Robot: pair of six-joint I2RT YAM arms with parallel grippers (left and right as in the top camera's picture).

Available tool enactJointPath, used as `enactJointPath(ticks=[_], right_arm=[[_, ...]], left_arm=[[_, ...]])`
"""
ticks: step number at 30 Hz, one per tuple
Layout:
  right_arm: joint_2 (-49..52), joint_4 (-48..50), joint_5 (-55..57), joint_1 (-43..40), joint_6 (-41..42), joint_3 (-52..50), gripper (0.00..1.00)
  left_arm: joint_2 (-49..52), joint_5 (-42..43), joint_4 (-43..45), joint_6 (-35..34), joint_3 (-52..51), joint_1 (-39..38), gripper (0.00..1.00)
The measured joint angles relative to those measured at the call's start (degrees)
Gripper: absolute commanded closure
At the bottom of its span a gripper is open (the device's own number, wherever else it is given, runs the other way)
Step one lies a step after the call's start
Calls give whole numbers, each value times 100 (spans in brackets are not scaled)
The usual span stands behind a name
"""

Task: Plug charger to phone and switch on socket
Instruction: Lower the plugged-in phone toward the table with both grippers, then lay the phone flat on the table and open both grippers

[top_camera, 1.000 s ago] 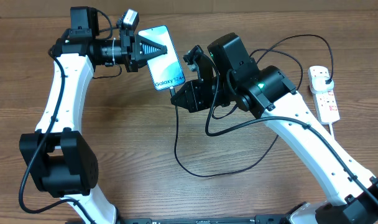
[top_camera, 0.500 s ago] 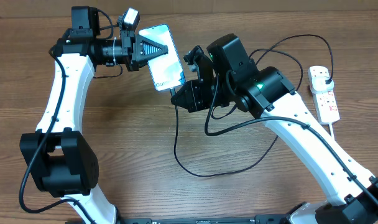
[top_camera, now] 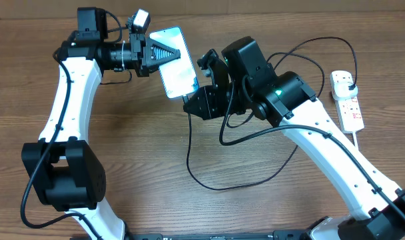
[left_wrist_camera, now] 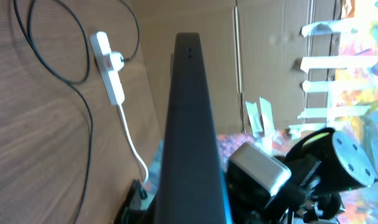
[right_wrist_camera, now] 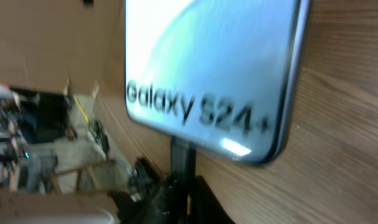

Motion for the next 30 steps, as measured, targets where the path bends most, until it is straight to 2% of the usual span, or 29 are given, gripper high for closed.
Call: enactJointPath(ticks=[2, 5, 8, 13, 18, 23, 30], right_arm=[[0, 79, 76, -42, 15, 2, 61], [-4, -109, 129, -101, 31, 0, 53], [-4, -160, 256, -111, 26, 0, 51], [-4, -468, 605, -122, 33, 0, 47], [-4, -621, 848, -232, 26, 0, 43], [-4, -686, 960, -330, 31, 0, 43], [-4, -765, 986, -332, 28, 0, 43]], left_arm=[[0, -9, -48, 4, 0, -83, 96], [0, -192, -31, 22, 0, -210, 96], [0, -522, -175, 103, 0, -229, 96], [0, -2048, -1161, 553, 4, -251, 96], [9, -3220, -1510, 1191, -70, -251, 96], [330, -3591, -1537, 1692, -92, -251, 96], [1563, -3512, -1508, 2129, -146, -249, 96]])
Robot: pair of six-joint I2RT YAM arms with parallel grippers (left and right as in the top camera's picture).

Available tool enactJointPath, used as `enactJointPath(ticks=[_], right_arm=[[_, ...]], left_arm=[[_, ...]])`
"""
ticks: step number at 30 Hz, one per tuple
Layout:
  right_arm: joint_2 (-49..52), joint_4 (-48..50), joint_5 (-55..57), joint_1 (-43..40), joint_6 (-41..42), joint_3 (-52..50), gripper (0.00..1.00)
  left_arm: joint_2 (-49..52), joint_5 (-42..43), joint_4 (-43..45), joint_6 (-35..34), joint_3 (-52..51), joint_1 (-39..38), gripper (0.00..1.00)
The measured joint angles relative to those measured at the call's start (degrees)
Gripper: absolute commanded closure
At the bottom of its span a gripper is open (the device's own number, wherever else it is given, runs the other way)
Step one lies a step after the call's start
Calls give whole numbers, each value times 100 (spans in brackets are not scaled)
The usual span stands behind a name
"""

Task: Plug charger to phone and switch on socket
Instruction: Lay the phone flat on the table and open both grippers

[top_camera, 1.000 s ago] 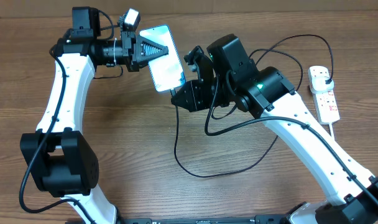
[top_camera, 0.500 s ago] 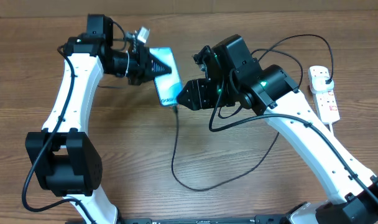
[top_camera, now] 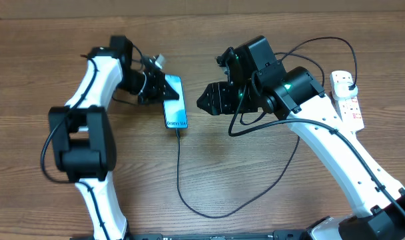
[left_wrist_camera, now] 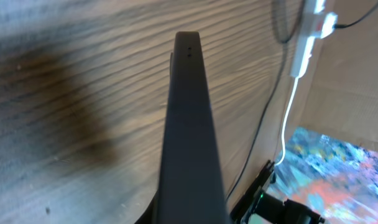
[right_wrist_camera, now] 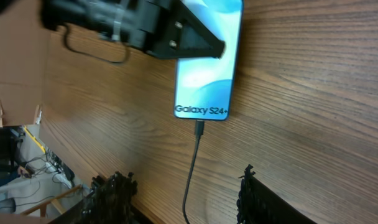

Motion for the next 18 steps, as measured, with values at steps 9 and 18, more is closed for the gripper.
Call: enactJointPath(ticks=[9, 18], right_arm=[[0, -44, 2, 2, 2, 0, 43], [0, -90, 20, 0, 2, 0, 43]], left_arm=[[619, -4, 201, 271, -37, 0, 94], [619, -577, 326, 264, -37, 0, 69]])
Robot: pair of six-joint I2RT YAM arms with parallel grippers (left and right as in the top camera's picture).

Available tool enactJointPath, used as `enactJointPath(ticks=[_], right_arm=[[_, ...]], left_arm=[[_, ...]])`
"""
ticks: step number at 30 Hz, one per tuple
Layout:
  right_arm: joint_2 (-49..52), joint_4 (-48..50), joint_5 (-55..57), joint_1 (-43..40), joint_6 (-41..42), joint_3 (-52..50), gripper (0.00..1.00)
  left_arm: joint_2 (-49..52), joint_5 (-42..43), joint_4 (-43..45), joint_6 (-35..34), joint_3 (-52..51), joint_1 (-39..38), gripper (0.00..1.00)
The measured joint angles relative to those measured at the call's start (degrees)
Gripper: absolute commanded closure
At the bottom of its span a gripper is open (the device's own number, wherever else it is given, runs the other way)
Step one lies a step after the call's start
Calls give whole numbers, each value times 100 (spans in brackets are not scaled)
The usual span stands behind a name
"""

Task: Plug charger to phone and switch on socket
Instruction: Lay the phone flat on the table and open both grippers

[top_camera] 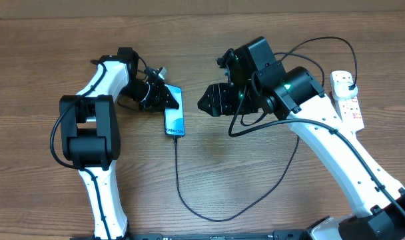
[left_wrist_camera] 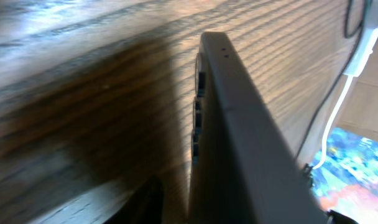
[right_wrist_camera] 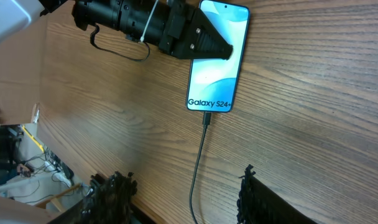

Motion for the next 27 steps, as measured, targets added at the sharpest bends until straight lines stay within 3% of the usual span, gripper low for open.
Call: enactJointPath(ticks=[2, 4, 7, 14, 18, 25, 27], right_arm=[[0, -2, 9, 2, 2, 0, 43], [0, -24, 22, 2, 2, 0, 43], [0, -59, 22, 2, 0, 0, 43], [0, -83, 24, 2, 2, 0, 43], [0, -85, 24, 0, 2, 0, 43], [0, -149, 24, 2, 0, 0, 43], [0, -164, 26, 2, -2, 0, 43]], left_arm=[[0, -109, -2, -2, 0, -2, 58], [0, -186, 2, -2, 0, -2, 39], [-11, -164, -7, -20, 7, -2, 33], [-13, -72, -26, -17, 15, -2, 34], [-13, -155, -72, -9, 15, 0, 45], [-13, -258, -87, -20, 15, 0, 47], [-13, -278, -90, -31, 15, 0, 54]])
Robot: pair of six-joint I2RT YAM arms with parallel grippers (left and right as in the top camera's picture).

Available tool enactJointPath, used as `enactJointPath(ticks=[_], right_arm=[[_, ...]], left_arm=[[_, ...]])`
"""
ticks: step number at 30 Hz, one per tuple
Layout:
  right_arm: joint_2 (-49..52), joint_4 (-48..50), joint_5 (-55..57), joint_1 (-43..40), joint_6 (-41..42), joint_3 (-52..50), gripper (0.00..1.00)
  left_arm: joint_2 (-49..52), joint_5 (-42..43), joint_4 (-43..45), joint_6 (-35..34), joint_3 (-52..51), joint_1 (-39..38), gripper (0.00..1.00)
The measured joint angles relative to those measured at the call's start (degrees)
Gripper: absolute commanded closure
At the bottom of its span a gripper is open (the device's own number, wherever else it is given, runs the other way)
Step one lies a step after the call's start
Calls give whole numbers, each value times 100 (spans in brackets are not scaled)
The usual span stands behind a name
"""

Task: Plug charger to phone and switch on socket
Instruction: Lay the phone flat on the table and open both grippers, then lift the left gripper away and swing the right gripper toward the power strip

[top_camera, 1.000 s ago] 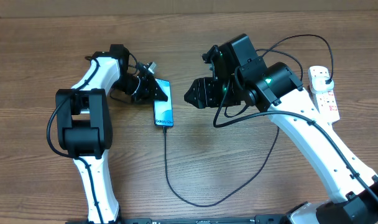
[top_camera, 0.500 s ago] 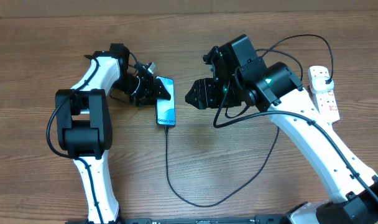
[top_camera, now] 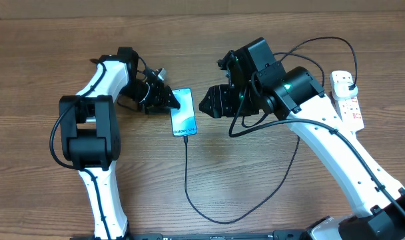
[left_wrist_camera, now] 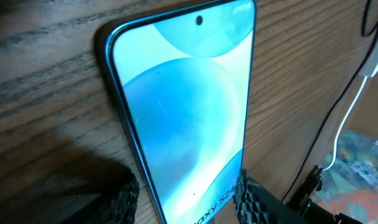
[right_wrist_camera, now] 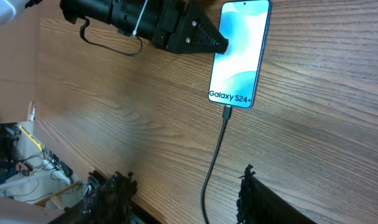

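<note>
The phone [top_camera: 184, 112] lies flat on the wooden table, lit blue screen up. The black charger cable [top_camera: 186, 173] is plugged into its near end. My left gripper [top_camera: 168, 100] is open at the phone's far left corner. In the left wrist view the phone [left_wrist_camera: 183, 106] stretches away from between the spread fingers [left_wrist_camera: 124, 199]. My right gripper [top_camera: 209, 105] hangs open and empty to the phone's right. Its wrist view shows the phone [right_wrist_camera: 239, 56] and the cable [right_wrist_camera: 215, 158] below it. The white socket strip [top_camera: 349, 107] lies at the far right with a white plug [top_camera: 344, 81] in it.
The cable loops over the table's middle towards the near edge and back up behind my right arm to the strip. The left arm's base [top_camera: 89, 153] stands at the near left. A cardboard wall lines the table's far edge.
The phone, seen edge-on between my left fingers, now lies flat with its screen up, slightly further right. My left gripper has opened. The right arm has barely moved.
My left gripper first held the phone up in the air, with my right gripper at its lower end on the plug. Then the phone was down at the table, cable in, and my right gripper was open and drawn back. Now the phone rests flat, released.
</note>
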Motion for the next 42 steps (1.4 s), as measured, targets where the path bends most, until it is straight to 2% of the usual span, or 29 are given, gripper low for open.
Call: enactJointPath(ticks=[3, 5, 10, 17, 18, 19, 23, 25, 31, 38, 42], right_arm=[[0, 0, 2, 0, 2, 0, 43], [0, -13, 26, -2, 4, 0, 44], [-22, -186, 229, -46, 2, 0, 43], [-726, -702, 817, -494, 13, 0, 40], [-905, -809, 938, -597, 11, 0, 41], [-1071, -922, 1064, -713, 33, 0, 46], [-1749, -1331, 1596, -1558, 179, 4, 81], [-1904, -1438, 1740, -2186, 203, 9, 94], [-1738, -1276, 1615, -4068, 52, 4, 96], [-903, -487, 186, -6218, -586, -254, 96], [-201, -160, -470, -6830, -741, -319, 96]], left_arm=[[0, -52, 0, -11, 0, 0, 51], [0, -72, -44, -35, 4, 2, 42], [-31, -125, -417, -114, 437, 83, 28], [-1211, -282, -555, -251, 1143, 295, 16], [-1460, -286, -555, -271, 1209, 306, 10], [-1718, -286, -551, -284, 1255, 306, 1], [-2557, -284, -560, -332, 1364, 302, 0], [-2752, -289, -560, -332, 1381, 302, 0], [-2734, -435, -570, -332, 1377, 302, 0], [-2721, -1060, -584, -334, 1373, 302, 0], [-2721, -1523, -581, -334, 1373, 302, 0]])
